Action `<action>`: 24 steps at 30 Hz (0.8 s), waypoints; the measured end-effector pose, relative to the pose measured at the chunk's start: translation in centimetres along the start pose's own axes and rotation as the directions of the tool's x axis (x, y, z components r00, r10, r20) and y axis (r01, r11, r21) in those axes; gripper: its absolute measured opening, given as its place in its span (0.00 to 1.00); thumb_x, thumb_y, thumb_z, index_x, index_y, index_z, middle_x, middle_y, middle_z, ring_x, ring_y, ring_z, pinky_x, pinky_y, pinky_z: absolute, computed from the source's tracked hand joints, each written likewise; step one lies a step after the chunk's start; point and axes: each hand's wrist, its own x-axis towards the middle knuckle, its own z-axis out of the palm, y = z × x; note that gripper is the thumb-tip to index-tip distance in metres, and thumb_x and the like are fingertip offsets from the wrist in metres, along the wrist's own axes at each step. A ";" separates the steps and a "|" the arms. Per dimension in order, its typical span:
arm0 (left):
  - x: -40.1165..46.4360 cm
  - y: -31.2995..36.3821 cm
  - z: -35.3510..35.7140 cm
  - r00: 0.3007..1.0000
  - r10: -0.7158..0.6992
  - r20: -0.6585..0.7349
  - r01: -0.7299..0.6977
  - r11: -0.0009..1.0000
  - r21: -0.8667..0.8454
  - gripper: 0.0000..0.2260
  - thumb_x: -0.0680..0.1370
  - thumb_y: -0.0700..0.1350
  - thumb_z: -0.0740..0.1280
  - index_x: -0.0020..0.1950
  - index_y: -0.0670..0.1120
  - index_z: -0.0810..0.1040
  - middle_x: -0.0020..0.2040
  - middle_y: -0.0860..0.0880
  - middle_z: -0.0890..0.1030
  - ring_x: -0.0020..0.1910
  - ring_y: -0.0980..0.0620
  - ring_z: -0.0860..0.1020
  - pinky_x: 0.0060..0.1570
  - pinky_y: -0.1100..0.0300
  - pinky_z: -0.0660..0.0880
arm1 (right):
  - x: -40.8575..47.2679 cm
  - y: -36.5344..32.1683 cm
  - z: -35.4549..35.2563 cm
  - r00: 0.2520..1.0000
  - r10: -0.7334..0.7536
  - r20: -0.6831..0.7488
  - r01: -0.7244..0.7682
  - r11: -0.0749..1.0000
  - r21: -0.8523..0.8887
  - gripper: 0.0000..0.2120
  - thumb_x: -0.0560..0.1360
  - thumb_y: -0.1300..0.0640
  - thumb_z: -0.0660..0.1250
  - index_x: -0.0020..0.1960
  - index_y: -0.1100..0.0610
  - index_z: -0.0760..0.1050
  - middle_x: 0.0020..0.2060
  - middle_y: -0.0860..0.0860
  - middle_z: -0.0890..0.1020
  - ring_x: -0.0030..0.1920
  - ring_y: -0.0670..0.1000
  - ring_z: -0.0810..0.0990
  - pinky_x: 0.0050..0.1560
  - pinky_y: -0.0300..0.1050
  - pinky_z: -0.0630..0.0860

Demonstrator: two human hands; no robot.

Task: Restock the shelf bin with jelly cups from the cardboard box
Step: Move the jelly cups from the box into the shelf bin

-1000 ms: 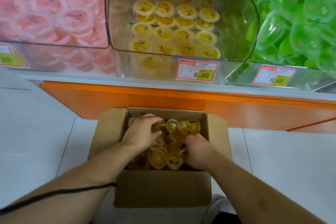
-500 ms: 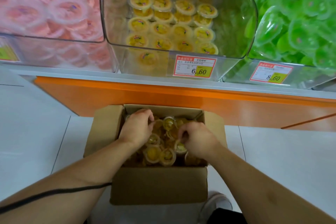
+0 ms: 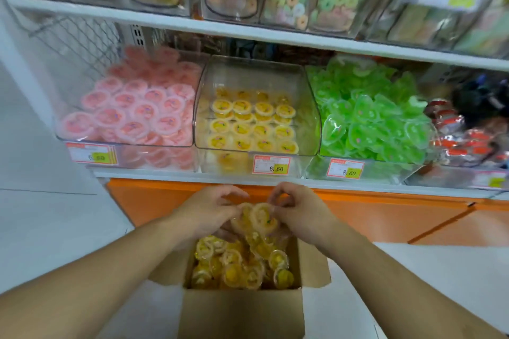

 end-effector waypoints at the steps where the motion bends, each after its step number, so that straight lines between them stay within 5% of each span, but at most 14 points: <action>1: -0.9 0.8 -0.2 1.000 0.009 -0.009 -0.009 1.000 -0.010 0.06 0.81 0.39 0.71 0.56 0.48 0.82 0.54 0.39 0.85 0.43 0.37 0.87 0.40 0.47 0.86 | -0.7 -1.0 -0.1 0.999 -0.030 -0.009 0.031 0.999 0.036 0.06 0.80 0.66 0.70 0.53 0.56 0.79 0.38 0.60 0.83 0.31 0.58 0.84 0.33 0.53 0.83; 5: -3.6 3.6 -1.2 0.998 0.064 -0.021 -0.065 0.996 -0.064 0.07 0.77 0.36 0.75 0.53 0.44 0.86 0.50 0.41 0.87 0.45 0.43 0.87 0.39 0.52 0.85 | -3.6 -4.6 -0.2 0.995 -0.100 -0.011 0.101 0.985 0.137 0.10 0.77 0.67 0.71 0.54 0.54 0.84 0.40 0.53 0.86 0.36 0.56 0.84 0.41 0.54 0.84; 8: -4.6 4.8 -2.4 0.992 0.107 -0.069 -0.109 0.994 -0.018 0.17 0.66 0.43 0.83 0.54 0.49 0.87 0.49 0.43 0.88 0.49 0.41 0.87 0.53 0.39 0.83 | -4.4 -6.0 -0.2 0.984 -0.179 0.006 0.178 0.984 0.020 0.21 0.69 0.66 0.79 0.56 0.46 0.84 0.46 0.47 0.86 0.41 0.49 0.86 0.46 0.52 0.84; 10: -5.0 5.4 -3.0 0.985 0.155 -0.082 -0.153 0.988 0.026 0.18 0.64 0.47 0.83 0.52 0.54 0.88 0.48 0.46 0.88 0.50 0.41 0.87 0.58 0.39 0.81 | -4.5 -7.1 0.0 0.980 -0.197 -0.002 0.197 0.980 -0.011 0.25 0.67 0.66 0.81 0.58 0.45 0.82 0.49 0.44 0.85 0.41 0.47 0.86 0.42 0.47 0.83; 14: -4.9 7.0 -4.7 0.961 0.232 -0.154 -0.224 0.972 0.066 0.18 0.67 0.40 0.82 0.56 0.50 0.86 0.46 0.48 0.88 0.48 0.45 0.87 0.57 0.43 0.82 | -3.2 -10.1 0.2 0.948 -0.312 -0.065 0.305 0.947 -0.105 0.21 0.69 0.60 0.82 0.57 0.44 0.82 0.41 0.38 0.85 0.34 0.40 0.81 0.37 0.34 0.74; 17: -4.1 8.8 -6.4 0.928 0.291 -0.232 -0.270 0.956 0.118 0.22 0.65 0.37 0.82 0.55 0.53 0.85 0.45 0.52 0.88 0.45 0.52 0.87 0.53 0.47 0.84 | -0.6 -12.2 -0.3 0.918 -0.358 -0.168 0.352 0.934 -0.067 0.16 0.71 0.55 0.81 0.56 0.49 0.82 0.27 0.43 0.76 0.30 0.44 0.74 0.34 0.36 0.71; 21: -2.7 10.6 -9.0 0.850 0.426 -0.310 -0.349 0.896 0.275 0.19 0.68 0.41 0.82 0.54 0.57 0.83 0.47 0.57 0.87 0.43 0.60 0.85 0.45 0.52 0.84 | 5.2 -14.4 -1.2 0.888 -0.375 -0.266 0.361 0.927 -0.102 0.13 0.71 0.51 0.81 0.53 0.50 0.82 0.28 0.41 0.73 0.30 0.43 0.71 0.34 0.38 0.72; 24: -1.5 10.6 -11.0 0.828 0.456 -0.325 -0.358 0.878 0.318 0.19 0.67 0.47 0.84 0.54 0.58 0.83 0.46 0.59 0.86 0.44 0.61 0.85 0.49 0.50 0.84 | 10.2 -14.3 -0.5 0.891 -0.350 -0.288 0.280 0.925 -0.258 0.18 0.68 0.46 0.82 0.50 0.49 0.77 0.31 0.41 0.77 0.28 0.40 0.73 0.35 0.41 0.75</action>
